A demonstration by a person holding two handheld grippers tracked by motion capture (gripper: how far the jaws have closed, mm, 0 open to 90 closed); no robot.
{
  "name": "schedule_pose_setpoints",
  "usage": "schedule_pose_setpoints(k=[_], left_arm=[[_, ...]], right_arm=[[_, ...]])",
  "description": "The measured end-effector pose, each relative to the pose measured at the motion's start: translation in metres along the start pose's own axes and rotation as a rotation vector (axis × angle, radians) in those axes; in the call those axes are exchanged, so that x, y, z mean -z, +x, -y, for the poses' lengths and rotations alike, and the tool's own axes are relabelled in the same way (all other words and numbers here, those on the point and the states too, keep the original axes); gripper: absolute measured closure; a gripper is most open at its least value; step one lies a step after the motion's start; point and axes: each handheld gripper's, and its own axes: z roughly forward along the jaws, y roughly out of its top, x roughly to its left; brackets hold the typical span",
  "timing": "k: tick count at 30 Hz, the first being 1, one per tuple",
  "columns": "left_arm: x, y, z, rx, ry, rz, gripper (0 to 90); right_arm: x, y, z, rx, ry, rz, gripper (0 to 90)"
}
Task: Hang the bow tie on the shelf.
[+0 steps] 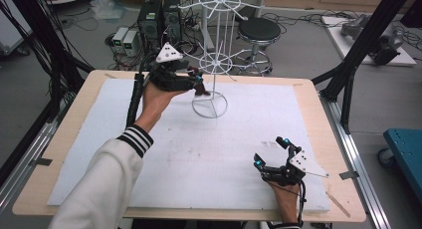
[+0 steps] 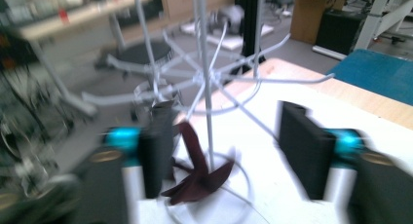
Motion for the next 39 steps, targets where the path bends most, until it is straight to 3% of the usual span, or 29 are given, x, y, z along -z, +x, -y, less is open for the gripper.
schedule_pose_setpoints(k=[1, 3, 4, 5, 7, 14, 21, 24, 27, 29, 32, 35, 39], left_arm=[[0.004, -0.002, 0.001, -0.011, -0.032, -0.002, 19.9], [0.012, -0.001, 0.003, -0.001, -0.068, 0.058, 16.0], [0.015, 0.0, 0.003, -0.006, -0.052, 0.06, 12.6], [0.018, 0.001, 0.004, 0.01, -0.046, 0.063, 2.8], [0.028, 0.007, 0.007, 0.023, -0.081, 0.08, 1.7], [0.063, 0.021, 0.022, 0.028, -0.081, 0.13, 1.7], [0.104, 0.029, 0.044, 0.0, -0.12, 0.176, 1.7], [0.125, 0.033, 0.064, -0.021, -0.142, 0.185, 1.7], [0.144, 0.038, 0.085, -0.002, -0.164, 0.215, 1.7], [0.156, 0.041, 0.102, -0.012, -0.16, 0.222, 1.7], [0.173, 0.047, 0.127, -0.009, -0.145, 0.205, 1.7], [0.188, 0.054, 0.15, 0.023, -0.175, 0.189, 1.7], [0.203, 0.061, 0.175, 0.037, -0.191, 0.184, 1.7]], right_arm=[[0.0, 0.0, 0.0, 0.004, -0.002, 0.003, 0.6], [0.0, 0.0, 0.0, 0.001, 0.0, 0.005, 0.6], [0.0, 0.0, 0.0, 0.0, 0.0, 0.004, 0.6], [0.0, 0.0, 0.0, 0.001, 0.0, 0.004, 0.6], [0.0, 0.0, 0.0, -0.002, 0.0, 0.002, 0.6], [0.0, 0.001, 0.0, -0.001, 0.004, 0.001, 0.6], [0.0, 0.001, 0.0, 0.0, 0.004, 0.002, 0.6], [0.0, 0.002, 0.0, 0.002, 0.004, 0.005, 0.6], [0.0, 0.002, 0.0, 0.01, 0.003, 0.006, 0.6], [0.0, 0.002, 0.0, 0.004, 0.003, 0.006, 0.6], [0.0, 0.002, 0.0, 0.006, 0.002, 0.008, 0.6], [0.0, 0.002, 0.0, 0.002, 0.004, 0.006, 0.6], [0.0, 0.001, 0.0, 0.002, 0.005, 0.005, 0.6]])
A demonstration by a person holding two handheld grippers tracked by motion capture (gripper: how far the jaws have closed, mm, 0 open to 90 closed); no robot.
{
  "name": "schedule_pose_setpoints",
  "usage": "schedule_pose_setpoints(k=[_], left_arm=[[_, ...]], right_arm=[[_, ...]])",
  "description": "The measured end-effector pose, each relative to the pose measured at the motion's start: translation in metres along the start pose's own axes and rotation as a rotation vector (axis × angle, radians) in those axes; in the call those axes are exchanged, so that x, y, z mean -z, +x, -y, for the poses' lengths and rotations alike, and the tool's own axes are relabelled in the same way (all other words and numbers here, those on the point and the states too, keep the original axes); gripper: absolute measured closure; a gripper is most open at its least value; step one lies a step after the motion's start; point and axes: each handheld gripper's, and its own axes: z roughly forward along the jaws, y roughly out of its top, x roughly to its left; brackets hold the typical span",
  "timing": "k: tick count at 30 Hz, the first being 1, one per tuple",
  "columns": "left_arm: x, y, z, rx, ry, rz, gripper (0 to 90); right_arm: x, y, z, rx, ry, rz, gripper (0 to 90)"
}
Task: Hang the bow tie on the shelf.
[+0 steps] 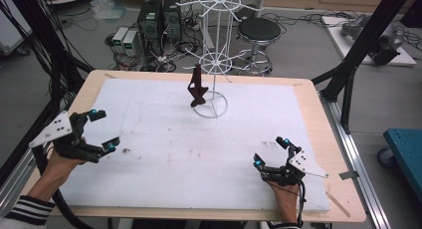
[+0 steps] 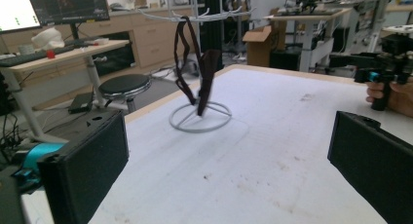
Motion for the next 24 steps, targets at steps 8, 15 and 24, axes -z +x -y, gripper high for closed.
schedule_pose_setpoints(k=[8, 15, 24], left_arm=[[0.017, -0.012, 0.041, 0.074, -0.018, -0.058, 1.7], [0.008, -0.031, 0.071, 0.062, -0.058, -0.079, 1.7], [-0.002, -0.035, 0.085, 0.09, -0.065, -0.072, 1.7]], right_arm=[[0.0, 0.0, 0.0, 0.002, -0.001, 0.004, 0.6], [0.0, 0.0, 0.0, 0.004, -0.004, 0.003, 0.6], [0.0, 0.0, 0.0, 0.003, -0.004, 0.003, 0.6]])
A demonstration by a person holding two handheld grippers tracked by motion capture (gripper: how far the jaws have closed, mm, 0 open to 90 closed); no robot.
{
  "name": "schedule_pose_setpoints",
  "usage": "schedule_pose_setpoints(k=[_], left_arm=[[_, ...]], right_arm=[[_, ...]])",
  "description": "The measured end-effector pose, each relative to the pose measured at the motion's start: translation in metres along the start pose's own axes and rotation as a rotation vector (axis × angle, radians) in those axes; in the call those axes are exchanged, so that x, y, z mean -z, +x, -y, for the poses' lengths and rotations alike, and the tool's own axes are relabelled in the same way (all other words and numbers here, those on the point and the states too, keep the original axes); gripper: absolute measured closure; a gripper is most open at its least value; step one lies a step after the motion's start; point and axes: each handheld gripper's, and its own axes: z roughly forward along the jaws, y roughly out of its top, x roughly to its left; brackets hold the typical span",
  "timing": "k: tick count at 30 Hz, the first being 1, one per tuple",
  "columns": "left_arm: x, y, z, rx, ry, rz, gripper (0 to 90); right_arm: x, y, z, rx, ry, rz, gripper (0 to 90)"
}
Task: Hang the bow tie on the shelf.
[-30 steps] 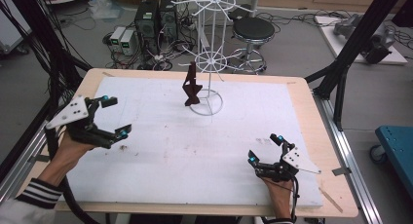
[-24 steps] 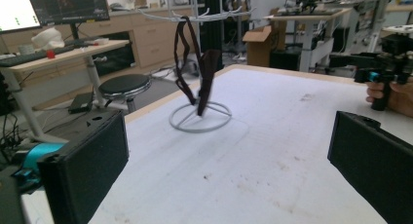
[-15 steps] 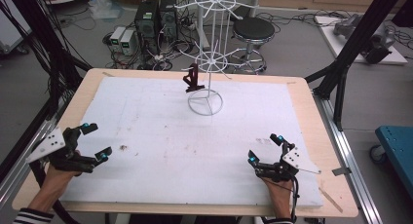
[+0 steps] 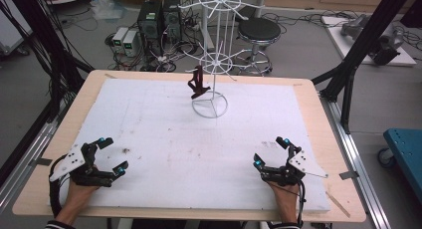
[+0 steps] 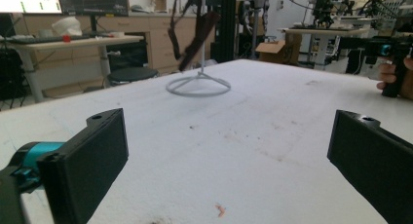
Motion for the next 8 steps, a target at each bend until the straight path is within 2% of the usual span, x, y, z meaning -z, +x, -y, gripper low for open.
schedule_pose_setpoints(k=[8], left_arm=[[0.0006, 0.0017, 0.001, 0.023, -0.008, -0.014, 1.7]], right_arm=[[0.0002, 0.0, 0.0001, 0.0, -0.001, 0.0, 0.6]])
